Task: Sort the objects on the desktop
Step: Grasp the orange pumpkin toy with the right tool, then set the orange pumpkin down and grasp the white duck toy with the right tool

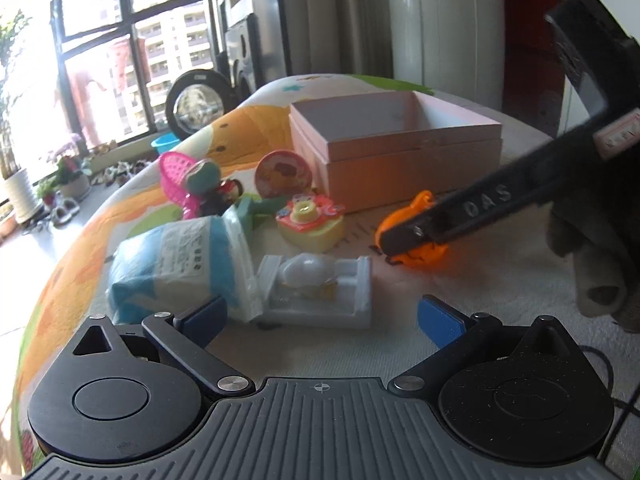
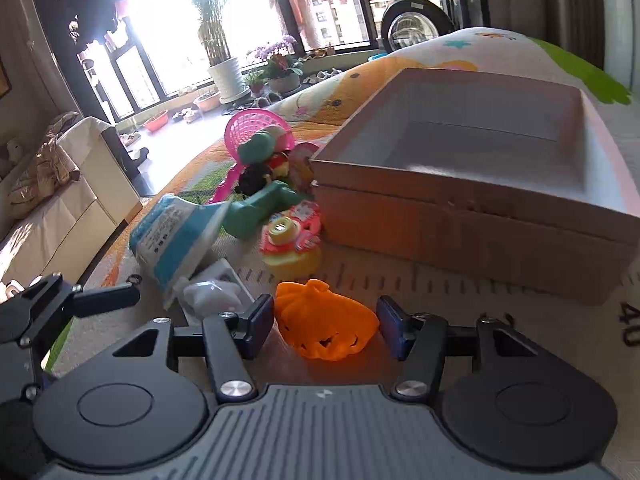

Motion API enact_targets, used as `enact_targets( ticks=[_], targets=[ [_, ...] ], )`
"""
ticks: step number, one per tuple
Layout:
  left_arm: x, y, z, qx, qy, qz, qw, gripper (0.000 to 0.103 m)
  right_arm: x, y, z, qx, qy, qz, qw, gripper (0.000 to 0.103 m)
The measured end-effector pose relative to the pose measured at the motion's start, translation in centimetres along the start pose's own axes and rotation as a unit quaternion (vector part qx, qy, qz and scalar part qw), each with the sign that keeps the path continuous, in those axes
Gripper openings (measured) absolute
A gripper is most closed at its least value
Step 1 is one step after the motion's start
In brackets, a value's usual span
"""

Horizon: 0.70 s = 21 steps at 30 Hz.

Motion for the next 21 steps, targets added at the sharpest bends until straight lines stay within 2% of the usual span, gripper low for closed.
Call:
enact_targets(
  ticks=[1,3,5,7,11,12,13,17,21],
  targets=[
    [-0.7,-0.4,0.2,-0.004,0.003,-0.002,1.0000,0.103,1.1,0.6,0.7,0.004,0.009,0.008,1.000,0.057],
    [-2.4,-1.0,0.2,-0.002,-0.014,-0.013,0.9998,0.103,2.9,1.6,1.8,0.012,0.025,0.027,0.999,0.057],
    [-3.8,-1.6,0.0,-0.007,-0.033,-0.015,0.9993,0.103,4.4,2.5,2.4,0.010,0.035,0.043,0.998,0.066],
    [-4.3,-1.9,-0.1,-0.002,-0.033,-0.018,0.9993,0.103,5.6,3.1,2.7,0.007,0.040,0.056,0.998,0.068],
    [-2.0,-1.6,0.6,-0.002,0.060,0.002,0.9982,0.103,7.1,4.0,2.1,0.046,0.063,0.089,0.993,0.068],
    [-1.2,-1.3,0.7,-0.001,0.073,0.007,0.9973,0.103,7.3,4.0,1.7,0.057,0.063,0.094,0.992,0.068],
    [-0.7,-1.1,0.8,-0.002,0.073,0.010,0.9973,0.103,7.4,3.9,1.3,0.064,0.058,0.095,0.992,0.068],
    [0.6,0.1,1.2,-0.029,0.016,0.008,0.9994,0.103,6.3,2.8,-1.6,0.100,-0.001,0.086,0.991,0.066],
    [1.2,0.4,1.1,-0.024,0.028,-0.008,0.9993,0.103,3.7,0.9,-4.3,0.132,-0.040,0.070,0.988,0.062]
  ],
)
Point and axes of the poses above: each gripper's, at about its wrist camera, not at the fingertips, and x roughly against the way its jaws point, z to its right, y to its underside, the point moved 3 cm from there along -x, roughly the way its jaws point, and after that the axes turned 1 degree about y, right-handed, at the moved point
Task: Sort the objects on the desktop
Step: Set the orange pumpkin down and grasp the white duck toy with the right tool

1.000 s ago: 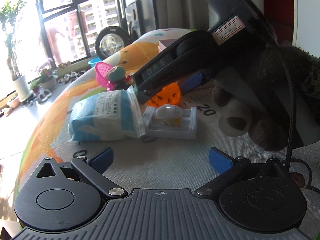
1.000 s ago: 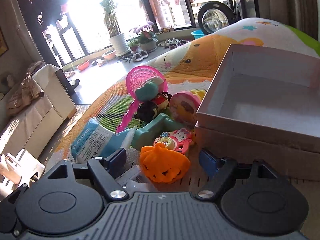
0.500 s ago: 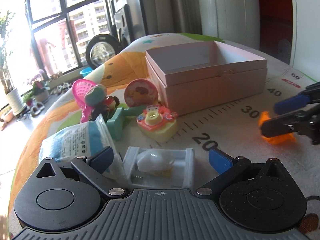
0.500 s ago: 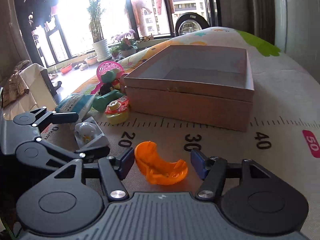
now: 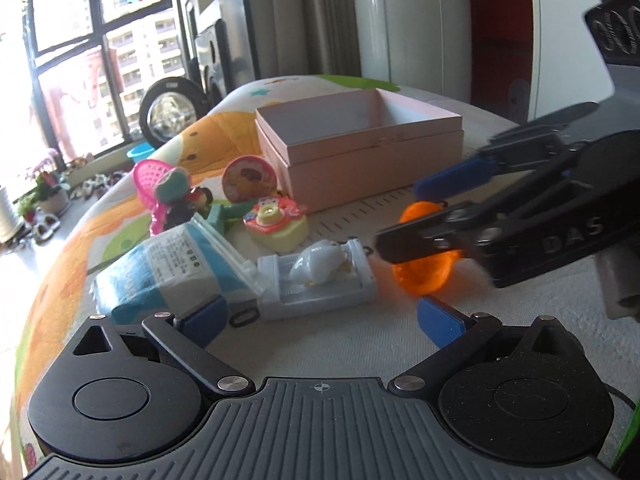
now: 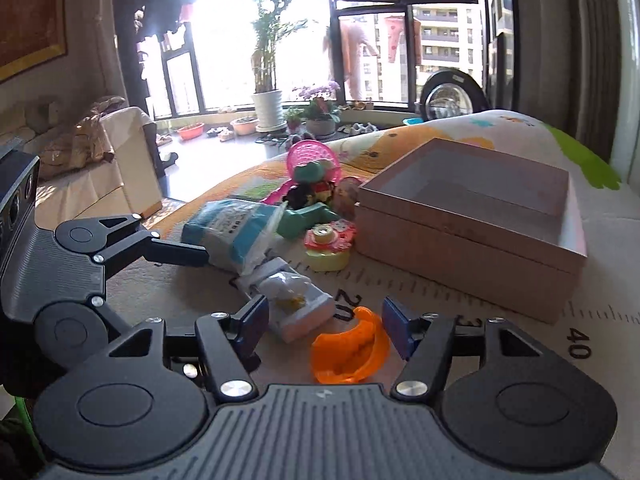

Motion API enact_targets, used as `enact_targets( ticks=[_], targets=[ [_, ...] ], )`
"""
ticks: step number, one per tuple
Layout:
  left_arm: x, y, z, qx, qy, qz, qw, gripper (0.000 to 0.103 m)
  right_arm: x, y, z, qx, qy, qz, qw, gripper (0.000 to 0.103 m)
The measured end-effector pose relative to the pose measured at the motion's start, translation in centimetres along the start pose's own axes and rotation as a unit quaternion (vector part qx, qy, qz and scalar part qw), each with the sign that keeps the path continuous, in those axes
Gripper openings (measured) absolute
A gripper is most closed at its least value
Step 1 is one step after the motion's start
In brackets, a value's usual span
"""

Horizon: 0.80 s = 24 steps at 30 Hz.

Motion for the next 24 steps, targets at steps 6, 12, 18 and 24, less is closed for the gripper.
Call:
enact_targets(
  ticks=[6,12,18,24],
  targets=[
    [0.1,0.3,-0.2,0.023,-0.011,-0.003,0.9997,0.103,-5.2,-0.9,-1.5,0.021,-0.009,-0.056,0.998,0.050],
    [-0.2,0.3,-0.2,0.035,-0.011,-0.003,0.9993,0.103,-1.9,-2.3,0.0,-0.013,-0.004,-0.008,1.000,0.038],
    [0.8,-0.1,1.2,0.020,0.025,0.027,0.9991,0.103,4.6,-1.7,3.0,-0.044,0.054,0.043,0.997,0.038],
    [-1.8,-2.6,4.0,-0.019,0.030,0.034,0.9988,0.103,7.3,2.1,5.9,-0.086,0.108,0.001,0.990,0.038]
  ],
)
Point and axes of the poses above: each gripper's, at about its wrist camera, not at the fingertips, and x roughly against the way its jaws point, z to its right, y to its underside, the point moved 3 cm from there along -x, roughly the way its jaws point, and after that the axes turned 1 degree about y, right-handed, at the moved point
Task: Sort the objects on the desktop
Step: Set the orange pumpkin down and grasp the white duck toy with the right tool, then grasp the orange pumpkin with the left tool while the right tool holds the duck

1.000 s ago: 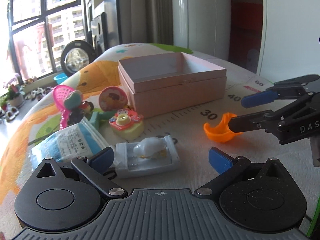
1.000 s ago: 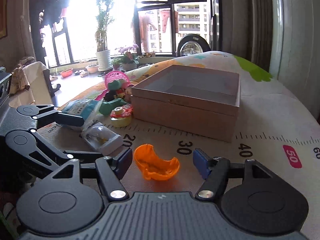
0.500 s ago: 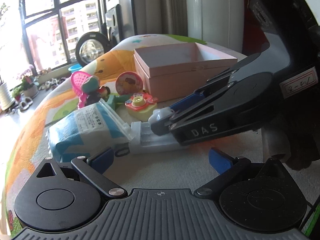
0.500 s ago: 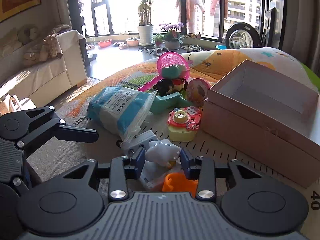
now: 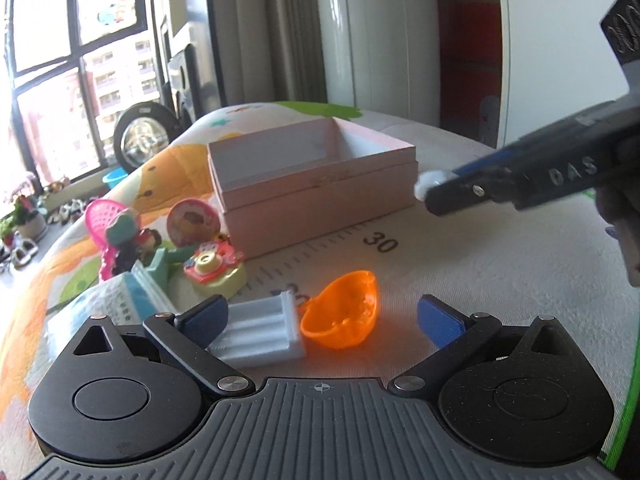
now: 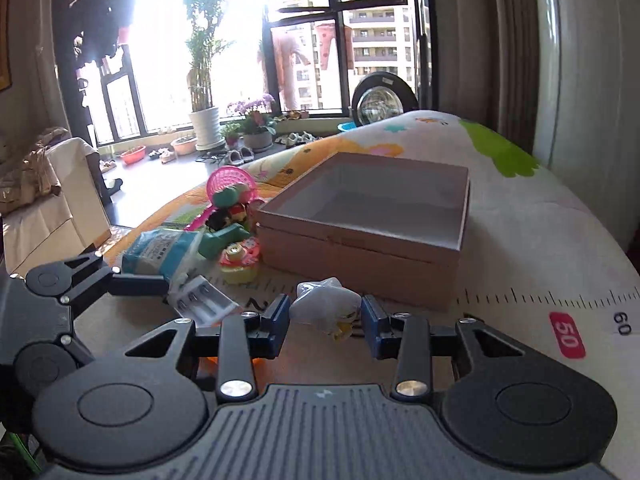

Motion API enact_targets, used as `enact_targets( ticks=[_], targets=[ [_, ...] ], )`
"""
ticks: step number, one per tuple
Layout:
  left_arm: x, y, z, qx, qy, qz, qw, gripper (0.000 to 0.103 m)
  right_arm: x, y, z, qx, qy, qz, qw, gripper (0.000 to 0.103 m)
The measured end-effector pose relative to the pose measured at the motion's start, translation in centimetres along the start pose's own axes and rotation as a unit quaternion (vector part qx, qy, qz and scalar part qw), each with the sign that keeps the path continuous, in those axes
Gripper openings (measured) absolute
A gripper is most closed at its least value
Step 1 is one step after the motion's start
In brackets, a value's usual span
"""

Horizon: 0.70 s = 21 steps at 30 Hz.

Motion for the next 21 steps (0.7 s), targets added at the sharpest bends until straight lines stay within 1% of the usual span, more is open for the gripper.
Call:
enact_targets(
  ticks=[3,4,5,7,9,10,11,12,13,14,16,19,20,21],
  targets=[
    [-1.8,-0.6,1.0,-0.018,0.010,-0.015,0.9997,0.102,0.7,1.5,0.8,-0.013,0.005,-0.011,1.000,0.038],
    [-2.1,-0.6,1.3,-0.026,0.008,-0.018,0.9995,0.098,1.0,2.0,0.9,-0.017,0.004,-0.013,1.000,0.038],
    [-2.4,-0.4,1.8,-0.036,0.007,-0.024,0.9990,0.087,1.2,2.3,1.0,-0.020,0.003,-0.013,1.000,0.038],
    [-2.5,-0.1,2.5,-0.044,0.011,-0.035,0.9983,0.074,1.5,2.7,1.0,-0.022,0.002,-0.014,1.000,0.038],
    [-1.9,0.4,3.0,-0.048,0.025,-0.038,0.9978,0.073,1.4,3.3,1.0,-0.025,-0.002,-0.016,1.000,0.038],
    [-1.4,0.6,3.2,-0.051,0.037,-0.039,0.9972,0.073,1.2,3.6,1.0,-0.027,-0.001,-0.019,0.999,0.038],
    [-0.8,1.1,3.6,-0.056,0.060,-0.040,0.9958,0.074,1.1,3.8,0.9,-0.028,0.001,-0.020,0.999,0.038],
    [-0.2,1.5,3.8,-0.062,0.073,-0.039,0.9946,0.076,1.0,4.0,0.9,-0.025,0.006,-0.018,1.000,0.038],
    [0.4,1.9,4.2,-0.067,0.079,-0.036,0.9940,0.082,1.0,4.2,0.9,-0.021,0.012,-0.012,1.000,0.038],
    [0.9,2.3,4.4,-0.070,0.077,-0.032,0.9941,0.088,1.3,4.4,0.9,-0.015,0.020,-0.003,1.000,0.040],
    [1.1,2.5,4.6,-0.069,0.069,-0.026,0.9949,0.092,2.3,4.6,1.6,-0.020,0.031,0.016,0.999,0.045],
    [0.2,2.2,4.4,-0.054,0.053,-0.030,0.9967,0.093,4.7,4.6,3.2,-0.046,0.038,0.032,0.998,0.050],
    [-0.1,2.0,4.2,-0.047,0.047,-0.031,0.9973,0.093,5.6,4.7,3.4,-0.044,0.037,0.035,0.998,0.056],
    [-0.5,1.8,3.9,-0.036,0.043,-0.033,0.9979,0.093,6.7,5.0,3.4,-0.038,0.033,0.035,0.998,0.060]
  ],
)
Point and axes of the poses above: each gripper's, at about its wrist camera, not at the fingertips, and x roughly against the way its jaws point, z to its right, y to its underside, the point moved 3 cm from there along -x, roughly the way its jaws point, and after that the axes turned 1 degree about y, right-handed, at the moved point
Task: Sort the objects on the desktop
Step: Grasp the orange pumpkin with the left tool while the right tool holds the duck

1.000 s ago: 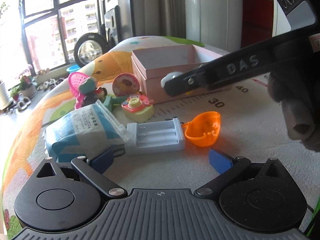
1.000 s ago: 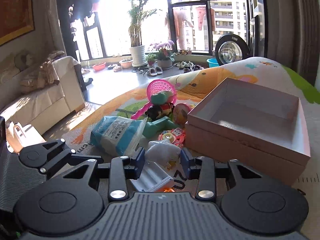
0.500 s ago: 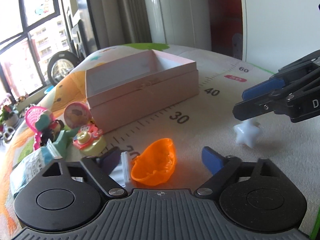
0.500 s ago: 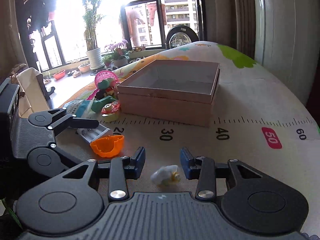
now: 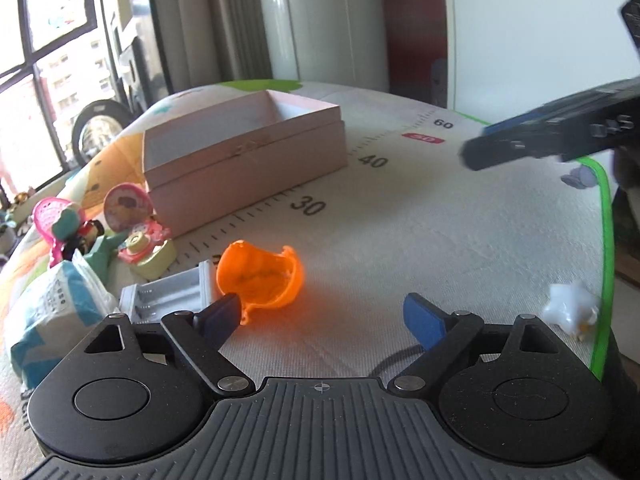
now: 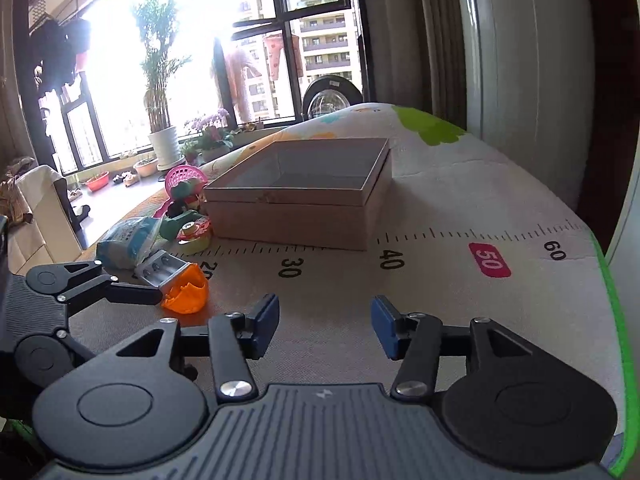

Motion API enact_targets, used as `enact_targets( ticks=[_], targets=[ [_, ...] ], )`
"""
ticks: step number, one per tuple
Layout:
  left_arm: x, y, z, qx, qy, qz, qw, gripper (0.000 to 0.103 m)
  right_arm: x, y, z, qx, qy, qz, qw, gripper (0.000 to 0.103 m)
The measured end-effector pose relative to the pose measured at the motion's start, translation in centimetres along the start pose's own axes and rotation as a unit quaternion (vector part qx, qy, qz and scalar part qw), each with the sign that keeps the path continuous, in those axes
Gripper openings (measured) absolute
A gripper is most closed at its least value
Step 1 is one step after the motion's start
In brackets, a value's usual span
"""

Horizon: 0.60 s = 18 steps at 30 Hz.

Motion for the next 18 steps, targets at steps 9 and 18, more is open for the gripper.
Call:
enact_targets(
  ticks=[9,18],
  targets=[
    [0.0,0.3,-0.9,0.036,-0.013,-0.004,0.9992,0.093,2.2,6.8,-3.4,0.032,-0.070,-0.132,0.988,0.065],
    [-2.9,-0.9,-2.3,0.096,-0.009,-0.018,0.9952,0.091,-1.2,4.4,-4.4,0.081,-0.038,-0.085,0.992,0.037]
  ],
)
Point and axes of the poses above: each gripper's, at about its wrist camera, not at the fingertips, and x roughly against the way its jaws point, z to its right, y to its underside, the point moved 3 cm from there along -x, roughly the way its jaws point, and after that the axes turned 1 degree about y, right-handed, at the moved point
